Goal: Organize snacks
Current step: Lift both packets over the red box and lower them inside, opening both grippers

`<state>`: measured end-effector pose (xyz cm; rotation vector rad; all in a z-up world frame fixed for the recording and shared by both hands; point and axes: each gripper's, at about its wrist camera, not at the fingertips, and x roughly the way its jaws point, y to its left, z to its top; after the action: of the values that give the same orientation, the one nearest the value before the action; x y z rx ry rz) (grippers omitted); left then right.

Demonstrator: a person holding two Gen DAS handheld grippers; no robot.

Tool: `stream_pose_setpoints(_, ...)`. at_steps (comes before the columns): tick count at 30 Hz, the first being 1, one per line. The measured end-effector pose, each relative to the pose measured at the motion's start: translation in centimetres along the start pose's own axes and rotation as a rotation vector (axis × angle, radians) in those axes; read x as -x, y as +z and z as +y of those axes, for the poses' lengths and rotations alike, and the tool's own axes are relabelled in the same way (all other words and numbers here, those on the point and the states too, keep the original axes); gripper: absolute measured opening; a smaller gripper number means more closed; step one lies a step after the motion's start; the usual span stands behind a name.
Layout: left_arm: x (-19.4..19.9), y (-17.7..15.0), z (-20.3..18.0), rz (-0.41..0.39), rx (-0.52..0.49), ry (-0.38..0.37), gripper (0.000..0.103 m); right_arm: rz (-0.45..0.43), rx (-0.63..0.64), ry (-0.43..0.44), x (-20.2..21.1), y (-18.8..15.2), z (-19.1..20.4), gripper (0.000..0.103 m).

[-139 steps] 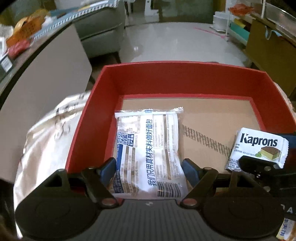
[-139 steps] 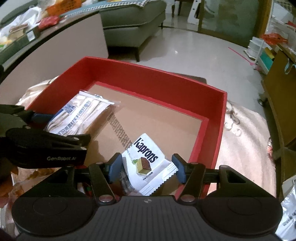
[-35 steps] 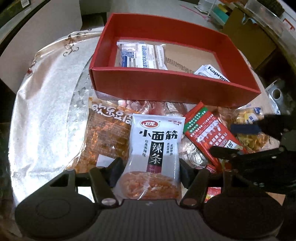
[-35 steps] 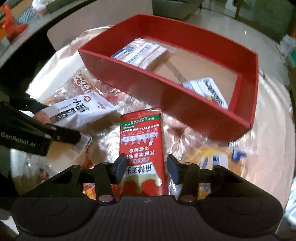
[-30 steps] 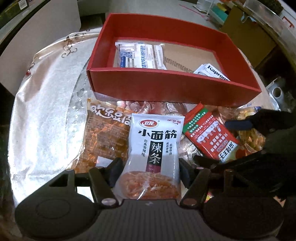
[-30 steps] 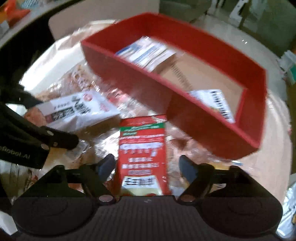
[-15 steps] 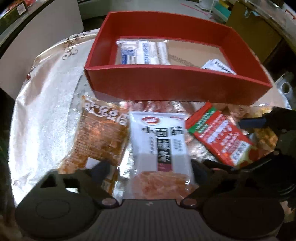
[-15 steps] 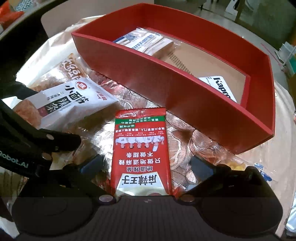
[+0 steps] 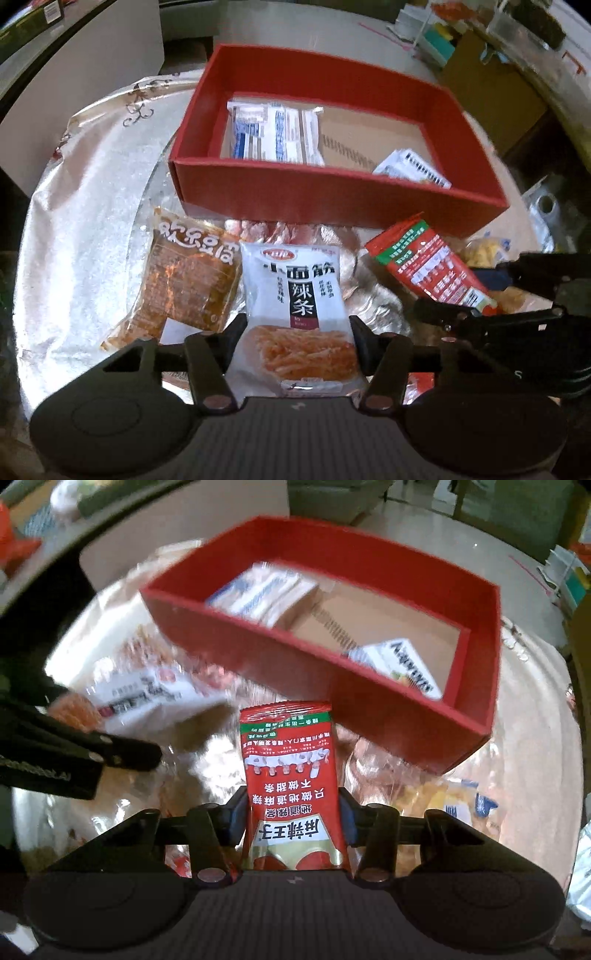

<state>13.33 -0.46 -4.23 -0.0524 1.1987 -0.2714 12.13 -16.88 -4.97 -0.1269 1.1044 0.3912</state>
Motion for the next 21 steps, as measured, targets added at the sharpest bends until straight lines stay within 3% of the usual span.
stream_pose_setpoints(21,3.7,1.1,1.3,-0.089,0.071,-0.131,0.046,-0.127,-0.108,0.155,3.6,1.2,-1.5,0.056)
